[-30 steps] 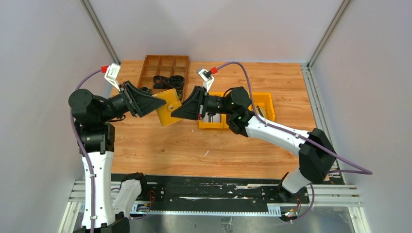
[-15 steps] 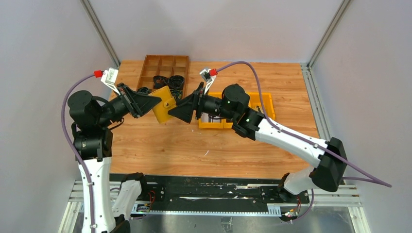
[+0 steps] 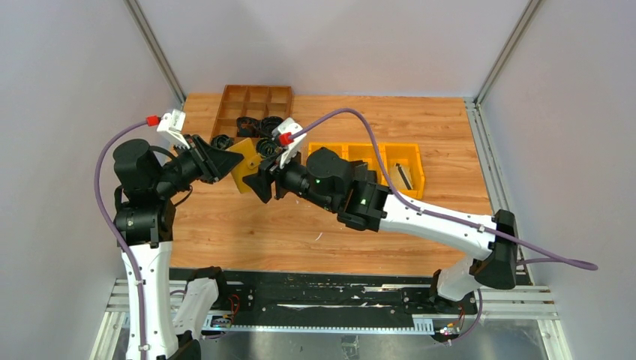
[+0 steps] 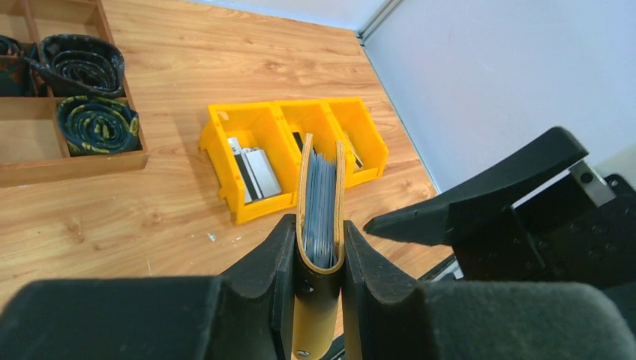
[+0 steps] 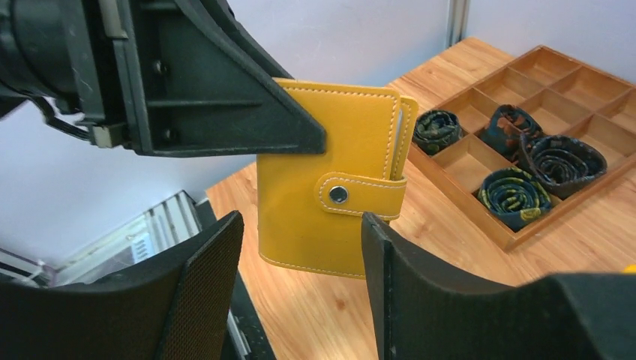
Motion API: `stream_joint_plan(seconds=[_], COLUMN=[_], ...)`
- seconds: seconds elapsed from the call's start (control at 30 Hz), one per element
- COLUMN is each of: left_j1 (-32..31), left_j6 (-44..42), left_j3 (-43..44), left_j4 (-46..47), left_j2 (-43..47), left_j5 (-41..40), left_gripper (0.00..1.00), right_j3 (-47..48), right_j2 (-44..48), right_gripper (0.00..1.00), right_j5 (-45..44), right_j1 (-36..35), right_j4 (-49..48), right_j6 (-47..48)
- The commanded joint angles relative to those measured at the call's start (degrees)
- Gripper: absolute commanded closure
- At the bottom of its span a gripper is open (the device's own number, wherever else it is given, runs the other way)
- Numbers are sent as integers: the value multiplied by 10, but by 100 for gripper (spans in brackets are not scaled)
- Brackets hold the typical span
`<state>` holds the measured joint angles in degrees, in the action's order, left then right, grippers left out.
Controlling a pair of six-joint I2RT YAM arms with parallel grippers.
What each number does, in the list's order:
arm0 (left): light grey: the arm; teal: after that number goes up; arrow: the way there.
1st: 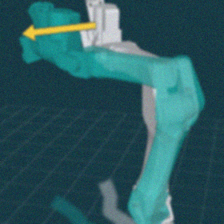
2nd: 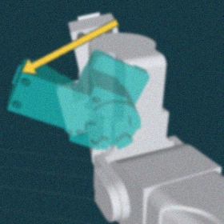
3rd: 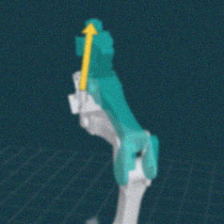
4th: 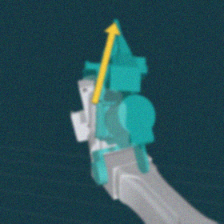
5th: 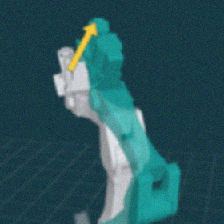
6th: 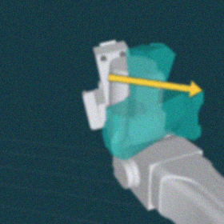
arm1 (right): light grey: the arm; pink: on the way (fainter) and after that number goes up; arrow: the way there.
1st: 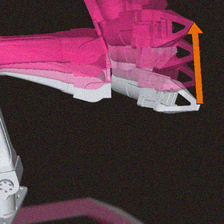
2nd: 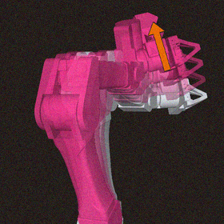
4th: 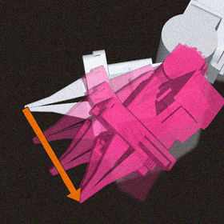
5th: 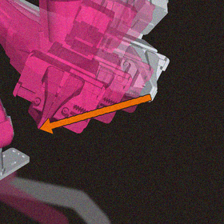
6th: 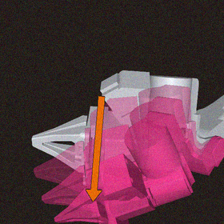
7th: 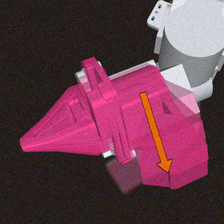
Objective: Take the credit cards out of the card holder
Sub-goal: Open the card holder.
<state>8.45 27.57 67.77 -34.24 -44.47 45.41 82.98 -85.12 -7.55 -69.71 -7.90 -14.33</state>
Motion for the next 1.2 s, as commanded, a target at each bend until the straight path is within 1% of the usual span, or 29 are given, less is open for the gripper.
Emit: stream_joint_plan(seconds=[0.0, 0.1, 0.23, 0.3, 0.37, 0.47, 0.53, 0.6, 0.63, 0.7, 0.77, 0.83, 0.93, 0.97, 1.07, 1.13, 1.17], left_j1=[-2, -2, -1, -2, -2, -2, -2, -2, -2, -2, -2, -2, -1, -2, -1, -1, -1], left_j6=[0, 4, 10, 9, 7, 11, 15, 17, 19, 25, 28, 33, 38, 39, 36, 29, 25], left_j3=[6, 0, -4, -2, 2, 2, 0, 1, 2, 1, -3, -10, -19, -23, -28, -25, -22], left_j4=[-2, -2, -7, -11, -17, -21, -22, -24, -24, -24, -22, -21, -26, -26, -27, -34, -36], left_j2=[7, 13, 16, 16, 16, 17, 18, 17, 16, 16, 15, 14, 6, 4, 1, 0, 0], left_j5=[-3, -1, 6, 11, 13, 18, 19, 20, 22, 25, 31, 38, 48, 50, 54, 53, 52], left_gripper=[100, 100, 100, 100, 100, 100, 100, 100, 100, 100, 100, 100, 100, 100, 100, 100, 100], right_j3=[37, 44, 45, 39, 37, 44, 46, 46, 46, 48, 46, 46, 45, 40, 17, 8, 5], right_j2=[-24, -38, -51, -53, -55, -60, -65, -68, -71, -75, -80, -86, -93, -94, -87, -82, -81], right_gripper=[39, 45, 59, 69, 74, 76, 75, 71, 67, 63, 61, 62, 69, 74, 86, 93, 99], right_j5=[-75, -104, -159, -197, -217, -225, -223, -227, -231, -247, -267, -289, -338, -347, -349, -347, -348], right_j1=[-26, -34, -37, -37, -37, -38, -41, -45, -49, -56, -64, -70, -72, -73, -72, -73, -72], right_j4=[29, 26, 15, 1, -13, -22, -32, -41, -46, -61, -79, -95, -128, -142, -185, -201, -205], right_j6=[59, 66, 77, 84, 93, 101, 106, 114, 120, 137, 159, 178, 194, 199, 212, 221, 224])
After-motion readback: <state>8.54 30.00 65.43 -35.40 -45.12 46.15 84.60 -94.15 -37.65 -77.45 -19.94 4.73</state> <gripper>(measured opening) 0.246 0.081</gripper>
